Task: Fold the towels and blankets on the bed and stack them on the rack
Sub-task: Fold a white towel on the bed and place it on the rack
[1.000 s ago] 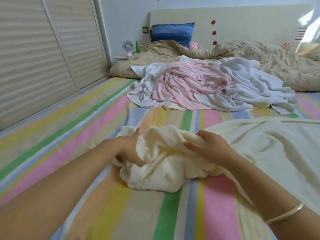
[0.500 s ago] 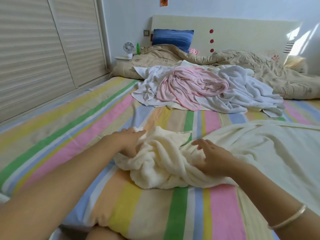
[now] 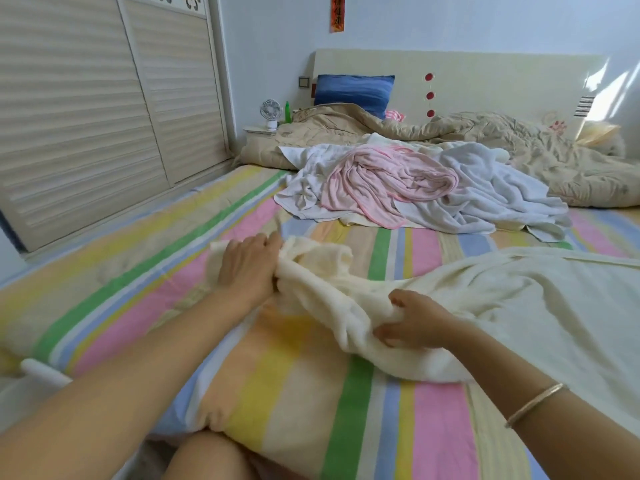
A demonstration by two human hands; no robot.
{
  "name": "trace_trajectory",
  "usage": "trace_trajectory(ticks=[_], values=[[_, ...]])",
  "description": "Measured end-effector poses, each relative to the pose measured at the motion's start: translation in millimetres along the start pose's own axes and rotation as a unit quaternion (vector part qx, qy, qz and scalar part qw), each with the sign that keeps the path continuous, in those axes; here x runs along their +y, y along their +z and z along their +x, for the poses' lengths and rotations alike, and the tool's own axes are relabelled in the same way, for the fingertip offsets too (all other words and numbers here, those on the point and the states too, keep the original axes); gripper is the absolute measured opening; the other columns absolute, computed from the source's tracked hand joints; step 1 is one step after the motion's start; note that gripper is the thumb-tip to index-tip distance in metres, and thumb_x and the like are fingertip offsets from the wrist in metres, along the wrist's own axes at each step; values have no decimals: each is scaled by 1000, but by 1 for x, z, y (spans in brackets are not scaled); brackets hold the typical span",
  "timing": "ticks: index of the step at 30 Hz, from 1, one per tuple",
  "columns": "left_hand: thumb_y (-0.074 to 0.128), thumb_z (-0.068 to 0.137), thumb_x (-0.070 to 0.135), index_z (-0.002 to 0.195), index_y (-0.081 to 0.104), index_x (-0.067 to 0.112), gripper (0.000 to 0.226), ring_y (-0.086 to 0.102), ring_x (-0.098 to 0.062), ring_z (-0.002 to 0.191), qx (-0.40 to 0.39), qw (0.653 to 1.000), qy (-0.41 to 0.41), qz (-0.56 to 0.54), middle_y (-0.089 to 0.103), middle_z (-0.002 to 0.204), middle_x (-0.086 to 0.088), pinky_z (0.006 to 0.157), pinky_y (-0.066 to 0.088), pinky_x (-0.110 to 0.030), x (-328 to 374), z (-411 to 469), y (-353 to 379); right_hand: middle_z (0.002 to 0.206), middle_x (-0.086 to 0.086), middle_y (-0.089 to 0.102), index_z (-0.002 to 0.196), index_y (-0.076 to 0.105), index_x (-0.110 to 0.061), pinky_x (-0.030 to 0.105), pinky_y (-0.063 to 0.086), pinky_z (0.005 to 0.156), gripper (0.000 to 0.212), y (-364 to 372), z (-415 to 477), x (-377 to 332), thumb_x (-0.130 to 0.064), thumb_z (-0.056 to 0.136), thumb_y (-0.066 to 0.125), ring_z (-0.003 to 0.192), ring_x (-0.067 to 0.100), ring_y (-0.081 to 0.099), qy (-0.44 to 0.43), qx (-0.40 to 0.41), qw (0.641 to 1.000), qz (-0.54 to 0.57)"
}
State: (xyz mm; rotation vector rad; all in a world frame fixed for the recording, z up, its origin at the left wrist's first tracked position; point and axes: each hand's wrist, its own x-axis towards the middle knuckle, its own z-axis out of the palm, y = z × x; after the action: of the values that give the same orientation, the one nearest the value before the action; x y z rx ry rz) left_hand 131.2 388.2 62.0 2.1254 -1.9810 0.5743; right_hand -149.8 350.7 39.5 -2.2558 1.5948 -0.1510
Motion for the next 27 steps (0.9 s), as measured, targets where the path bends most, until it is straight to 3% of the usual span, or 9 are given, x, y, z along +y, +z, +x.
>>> trace_trajectory(ticks=[3,6,7,9,11,17,21,23,27], values=[[70,76,8,133,43,11,63,49,-36,110,159,984,-74,2,50,122,-16,91,40,-44,-5,6,-12,126,2,46,126,46,-18,33,38,80,57,-7,-1,-9,-41,81,70,109,26,53,47,175,979,94],[56,91,25,155,10,24,79,6,-38,146,-31,992,-79,97,7,159,-16,118,10,-55,-18,-16,-4,147,4,35,145,34,-21,33,38,98,63,-6,-4,-16,-21,88,60,127,25,46,-16,110,994,18],[51,95,32,155,14,27,71,-4,-36,148,-124,980,-71,140,0,161,-14,118,3,-56,-25,-29,4,148,3,36,145,37,-25,32,37,101,61,-4,-6,-17,-16,88,57,129,22,44,-23,74,997,-1],[45,97,31,143,45,28,45,5,-34,147,-220,955,-66,188,21,158,-11,117,5,-55,-39,-54,16,142,2,44,137,49,-29,31,40,100,52,-2,-4,-21,-12,87,52,127,20,46,-17,59,998,-6],[46,95,23,126,62,26,35,32,-28,135,-195,961,-88,177,51,137,-3,113,23,-45,-50,-67,23,135,2,50,128,56,-29,31,41,95,42,0,3,-28,-17,88,52,121,21,49,-12,81,997,-2],[46,92,18,120,56,21,29,46,-25,119,-130,970,-203,22,55,123,-1,96,36,-35,-62,-48,37,135,3,50,131,52,-26,35,37,99,41,22,40,-59,-35,91,52,124,26,42,2,109,993,-42],[52,91,53,128,44,17,52,47,-28,121,-204,947,-245,-41,51,130,-7,92,40,-38,-90,-24,59,132,1,54,130,55,-24,37,37,97,46,25,84,-87,-49,92,50,124,25,42,-30,189,971,-140],[57,79,71,131,45,16,77,54,-28,116,-266,922,-265,-96,55,128,-7,84,45,-36,-102,-13,72,137,5,48,140,42,-19,38,43,94,60,30,118,-104,-52,90,53,119,28,51,-41,155,984,-74],[61,83,58,113,58,20,48,59,-21,91,-243,905,-273,-218,64,103,0,69,45,-29,-105,2,95,133,14,48,149,10,-22,43,57,79,100,49,175,-142,-54,76,70,97,33,64,43,44,969,241]])
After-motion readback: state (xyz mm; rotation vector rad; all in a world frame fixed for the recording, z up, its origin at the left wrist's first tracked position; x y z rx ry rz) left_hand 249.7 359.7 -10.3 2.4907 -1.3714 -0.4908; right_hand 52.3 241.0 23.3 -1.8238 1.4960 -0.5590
